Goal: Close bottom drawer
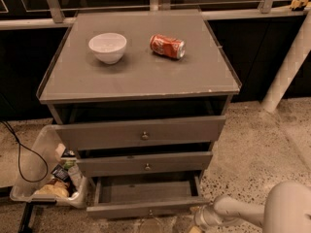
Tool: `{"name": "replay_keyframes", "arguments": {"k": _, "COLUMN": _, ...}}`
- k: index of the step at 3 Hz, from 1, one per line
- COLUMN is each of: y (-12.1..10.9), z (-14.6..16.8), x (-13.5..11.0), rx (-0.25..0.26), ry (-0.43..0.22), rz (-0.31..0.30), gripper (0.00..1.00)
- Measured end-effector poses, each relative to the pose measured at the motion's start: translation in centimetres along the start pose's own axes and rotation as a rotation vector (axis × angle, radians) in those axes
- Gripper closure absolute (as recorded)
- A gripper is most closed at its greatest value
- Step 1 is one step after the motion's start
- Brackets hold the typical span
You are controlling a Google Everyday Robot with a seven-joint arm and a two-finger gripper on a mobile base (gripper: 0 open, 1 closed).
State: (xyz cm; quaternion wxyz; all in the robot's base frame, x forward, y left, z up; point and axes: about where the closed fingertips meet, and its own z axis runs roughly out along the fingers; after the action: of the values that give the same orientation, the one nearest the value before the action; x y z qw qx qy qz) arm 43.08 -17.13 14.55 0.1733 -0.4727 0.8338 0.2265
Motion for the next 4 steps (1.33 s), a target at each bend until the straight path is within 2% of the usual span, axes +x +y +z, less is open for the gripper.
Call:
{"name": "replay_keyframes", "arguments": {"k": 1, "y": -1.5, "z": 0.2, "x": -2.5, "rx": -0.001, "ry": -0.043, "rz": -0.050, "gripper": 0.18}}
{"name": "replay_keyframes", "arguments": {"k": 2, "y": -3.4, "z": -1.0, "x": -7.5, "rx": 0.038, "ry": -0.107, "rz": -0.151, "gripper": 0.41}}
{"name": "replay_keyframes", "arguments": {"k": 3, "y": -3.3, "z": -0.8, "x": -8.4, "rx": 0.038, "ry": -0.121, "rz": -0.168, "gripper": 0.40}}
{"name": "replay_keyframes", "arguments": {"k": 4, "y": -3.3, "z": -0.8, "x": -8.4, "rx": 0.038, "ry": -0.121, "rz": -0.168, "gripper": 0.17}}
